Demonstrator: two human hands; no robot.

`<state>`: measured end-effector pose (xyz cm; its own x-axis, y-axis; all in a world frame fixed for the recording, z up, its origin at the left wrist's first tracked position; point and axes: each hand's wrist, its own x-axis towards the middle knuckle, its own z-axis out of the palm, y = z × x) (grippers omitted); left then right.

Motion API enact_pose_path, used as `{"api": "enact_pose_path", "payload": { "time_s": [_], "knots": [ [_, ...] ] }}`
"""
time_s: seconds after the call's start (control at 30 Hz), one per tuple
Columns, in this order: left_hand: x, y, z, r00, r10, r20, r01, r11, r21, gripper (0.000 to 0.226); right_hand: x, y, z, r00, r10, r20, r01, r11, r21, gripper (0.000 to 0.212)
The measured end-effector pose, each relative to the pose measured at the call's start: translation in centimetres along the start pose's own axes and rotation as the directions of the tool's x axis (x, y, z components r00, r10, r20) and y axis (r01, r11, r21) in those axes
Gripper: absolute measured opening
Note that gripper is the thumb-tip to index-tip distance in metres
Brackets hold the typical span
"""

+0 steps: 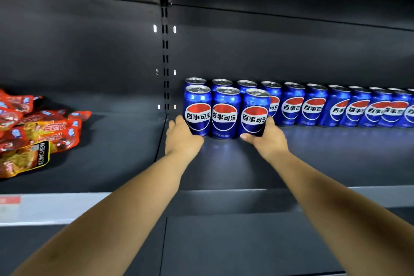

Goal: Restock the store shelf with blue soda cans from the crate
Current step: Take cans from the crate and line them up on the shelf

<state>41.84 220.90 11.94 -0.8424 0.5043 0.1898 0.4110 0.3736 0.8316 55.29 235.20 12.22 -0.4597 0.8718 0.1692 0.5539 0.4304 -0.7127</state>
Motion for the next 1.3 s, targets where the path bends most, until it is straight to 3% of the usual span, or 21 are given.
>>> {"api": "enact_pose_path", "payload": {
  "time_s": [0.2,0.3,0.8,1.0,1.17,1.23,1.3],
  "knots": [
    [0.2,-0.2,0.2,1.0,0.006,-0.017,-0.006,1.0,0.021,0.05,-0.1,0.0,0.5,0.999,-0.053,0.006,0.053,0.969,-0.241,0.086],
    [0.2,-0.1,0.3,1.0,0.007,-0.021,-0.006,0.999,0.035,0.049,0.2,0.1,0.7,0.999,-0.026,0.029,0.033,0.961,-0.275,0.087],
    [-0.2,0.2,0.0,1.0,0.002,-0.004,-0.002,1.0,0.027,0.049,0.8,0.6,0.3,0.996,-0.016,0.084,0.031,0.984,-0.177,0.067],
    [-0.4,0.4,-0.4,1.0,-0.007,0.026,0.008,1.0,-0.019,0.048,0.4,0.2,0.1,0.994,0.016,0.104,0.003,0.983,-0.182,0.083],
    [-1.0,1.3,-1.9,0.99,-0.071,0.124,0.097,0.971,-0.218,0.044,0.0,0.2,-0.6,0.989,0.018,0.149,-0.018,1.0,-0.005,0.088],
    [-1.9,2.0,-2.9,0.984,-0.083,0.156,0.118,0.966,-0.231,0.045,-0.7,0.1,-1.3,0.986,0.018,0.163,-0.03,0.997,0.072,0.078],
    [-2.9,2.5,-3.7,0.983,-0.073,0.168,0.111,0.967,-0.229,0.031,-1.8,-0.2,-2.1,0.982,0.004,0.189,-0.027,0.993,0.118,0.062]
  ]
}}
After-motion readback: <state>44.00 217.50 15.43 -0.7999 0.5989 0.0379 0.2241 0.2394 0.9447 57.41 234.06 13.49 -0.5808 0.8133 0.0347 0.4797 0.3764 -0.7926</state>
